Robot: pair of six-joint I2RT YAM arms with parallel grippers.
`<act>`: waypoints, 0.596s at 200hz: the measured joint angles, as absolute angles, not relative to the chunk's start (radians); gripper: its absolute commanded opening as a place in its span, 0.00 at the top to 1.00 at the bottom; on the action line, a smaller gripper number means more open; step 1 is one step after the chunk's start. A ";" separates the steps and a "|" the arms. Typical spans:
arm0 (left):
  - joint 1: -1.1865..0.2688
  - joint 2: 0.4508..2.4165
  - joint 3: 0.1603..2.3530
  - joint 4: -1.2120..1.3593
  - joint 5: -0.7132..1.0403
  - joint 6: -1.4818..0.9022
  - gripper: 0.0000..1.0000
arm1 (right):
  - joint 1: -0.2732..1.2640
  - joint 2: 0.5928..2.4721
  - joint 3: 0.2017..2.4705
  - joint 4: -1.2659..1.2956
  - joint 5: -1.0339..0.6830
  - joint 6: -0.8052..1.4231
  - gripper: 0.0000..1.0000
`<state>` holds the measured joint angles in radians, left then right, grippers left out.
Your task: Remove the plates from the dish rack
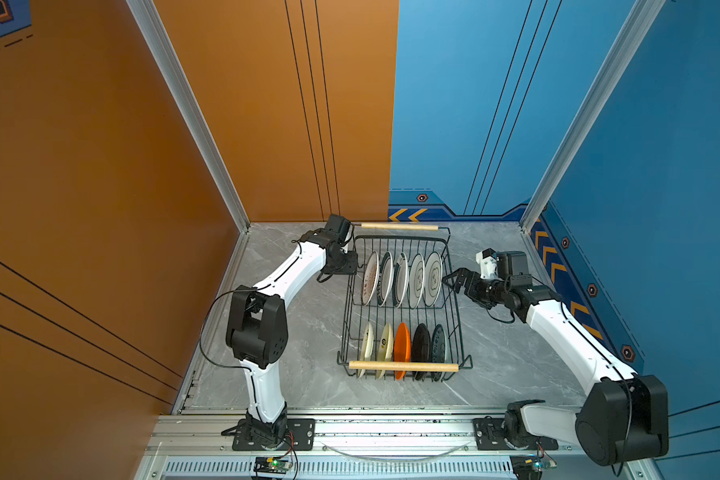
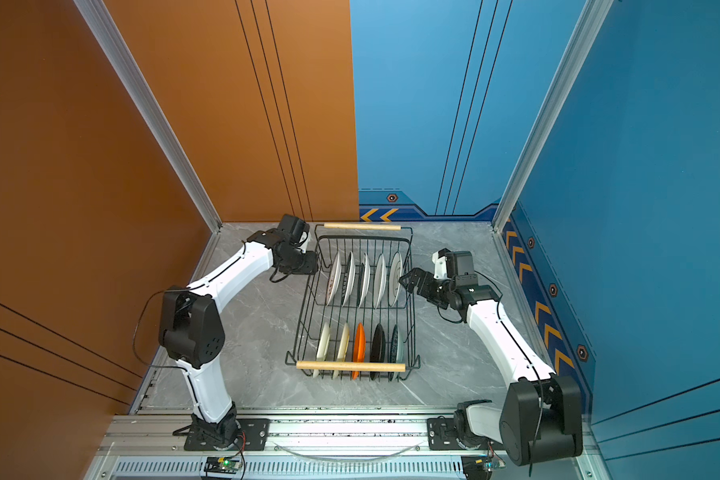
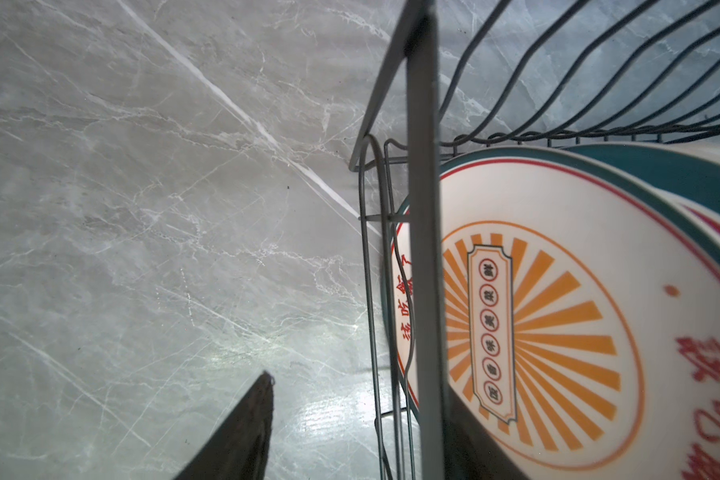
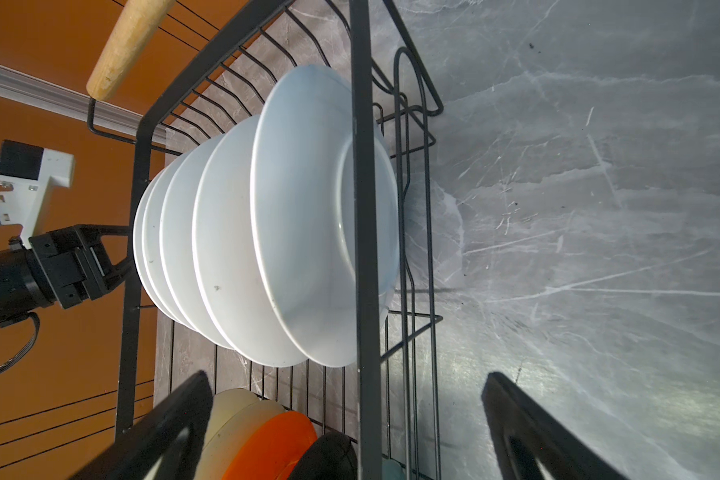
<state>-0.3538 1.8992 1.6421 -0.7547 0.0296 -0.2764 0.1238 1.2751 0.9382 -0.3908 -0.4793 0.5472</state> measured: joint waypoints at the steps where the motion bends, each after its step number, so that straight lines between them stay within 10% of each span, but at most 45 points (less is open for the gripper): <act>1: -0.354 1.900 1.643 -0.757 0.029 -0.276 0.44 | 0.124 1.275 0.938 -0.390 -0.479 0.547 0.00; 119: -0.334 2.003 1.775 -0.847 -0.010 -0.310 0.77 | 0.124 1.227 0.934 -0.388 -0.476 0.522 0.00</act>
